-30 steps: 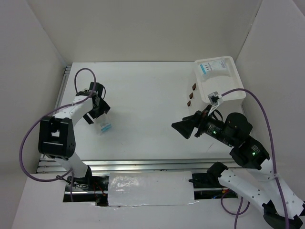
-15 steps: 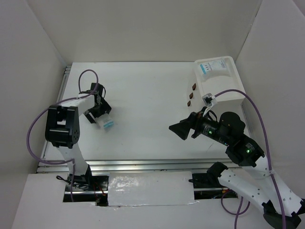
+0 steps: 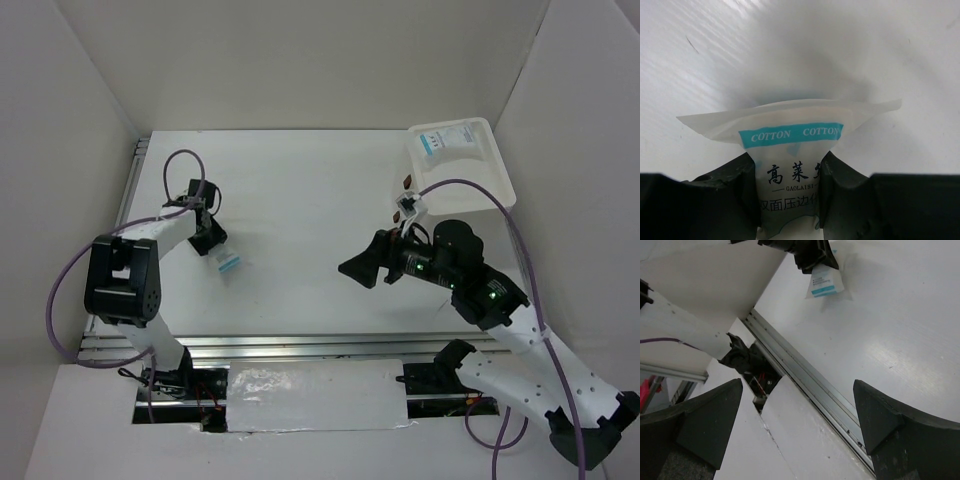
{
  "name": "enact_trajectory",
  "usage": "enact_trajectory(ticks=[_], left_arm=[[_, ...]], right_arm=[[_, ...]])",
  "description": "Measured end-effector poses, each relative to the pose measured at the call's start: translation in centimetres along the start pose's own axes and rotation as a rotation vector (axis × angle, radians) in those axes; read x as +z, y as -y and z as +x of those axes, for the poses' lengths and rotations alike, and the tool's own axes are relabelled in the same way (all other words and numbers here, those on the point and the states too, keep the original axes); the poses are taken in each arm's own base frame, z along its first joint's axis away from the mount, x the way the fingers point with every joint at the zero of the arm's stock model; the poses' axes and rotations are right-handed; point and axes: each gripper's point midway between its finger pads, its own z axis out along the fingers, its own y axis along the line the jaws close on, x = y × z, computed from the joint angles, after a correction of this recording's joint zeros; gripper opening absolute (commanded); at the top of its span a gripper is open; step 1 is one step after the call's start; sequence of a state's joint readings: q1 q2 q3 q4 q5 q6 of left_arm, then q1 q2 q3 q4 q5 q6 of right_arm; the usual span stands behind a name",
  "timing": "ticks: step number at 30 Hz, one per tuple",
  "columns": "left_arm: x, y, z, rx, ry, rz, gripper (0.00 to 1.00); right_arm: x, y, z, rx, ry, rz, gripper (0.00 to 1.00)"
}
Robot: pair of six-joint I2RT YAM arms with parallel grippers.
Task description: Organize the makeup
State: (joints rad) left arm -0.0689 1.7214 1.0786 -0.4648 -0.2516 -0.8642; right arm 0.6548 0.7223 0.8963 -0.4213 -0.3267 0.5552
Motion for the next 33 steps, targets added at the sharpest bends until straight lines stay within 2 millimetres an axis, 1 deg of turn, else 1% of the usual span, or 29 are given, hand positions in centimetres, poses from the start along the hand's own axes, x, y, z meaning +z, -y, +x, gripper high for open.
enact_trajectory(ticks=[2, 3, 4, 5, 6, 7, 9, 11, 13, 17, 21, 24, 28, 33], left_arm=[[-1.0, 0.6, 0.9, 0.026, 0.005, 0.021, 0.37], [-2.0, 1.2, 1.4, 0.05, 0.02, 0.037, 0.37], [-3.0, 2.0, 2.0, 0.078, 0.032, 0.062, 0.38], [-4.4, 3.2, 2.9, 0.108, 0.05, 0.094, 0.38], [-5.7, 4.3, 3.6, 0.134, 0.065, 0.13, 0.38], [-7.5, 6.0, 5.0, 0.168, 0.078, 0.182, 0.38], [-10.4, 8.4, 7.4, 0.222, 0.087, 0.266, 0.38], [-12.8, 10.3, 9.5, 0.262, 0.086, 0.332, 0.38], [-14.6, 11.6, 11.2, 0.291, 0.083, 0.375, 0.38], [-18.1, 13.4, 14.5, 0.344, 0.078, 0.439, 0.38], [-21.6, 15.1, 16.4, 0.373, 0.081, 0.513, 0.38], [-22.6, 15.6, 16.4, 0.372, 0.096, 0.527, 0.38], [-22.7, 15.6, 16.3, 0.355, 0.112, 0.521, 0.38], [-22.8, 15.5, 16.1, 0.349, 0.128, 0.514, 0.38]], right_arm=[[1.0, 0.3, 0.7, 0.003, -0.035, -0.007, 1.0], [1.6, 0.4, 1.4, 0.004, -0.061, -0.007, 1.0], [2.0, 0.4, 1.8, 0.002, -0.081, -0.01, 1.0], [3.0, 0.5, 2.7, -0.009, -0.114, 0.002, 1.0], [3.3, 0.3, 3.1, -0.015, -0.126, -0.001, 1.0], [4.1, 0.4, 4.0, -0.033, -0.15, 0.026, 1.0], [5.7, 0.4, 5.5, -0.069, -0.189, 0.072, 1.0], [7.2, 0.7, 6.8, -0.117, -0.203, 0.142, 1.0], [8.0, 1.4, 7.9, -0.163, -0.2, 0.217, 1.0], [9.1, 3.3, 8.3, -0.239, -0.14, 0.391, 1.0], [10.0, 4.4, 8.1, -0.275, -0.085, 0.508, 1.0], [10.2, 4.4, 7.7, -0.292, -0.028, 0.569, 1.0], [10.4, 4.3, 7.3, -0.296, 0.04, 0.634, 1.0], [10.5, 4.0, 7.4, -0.302, 0.049, 0.632, 1.0]])
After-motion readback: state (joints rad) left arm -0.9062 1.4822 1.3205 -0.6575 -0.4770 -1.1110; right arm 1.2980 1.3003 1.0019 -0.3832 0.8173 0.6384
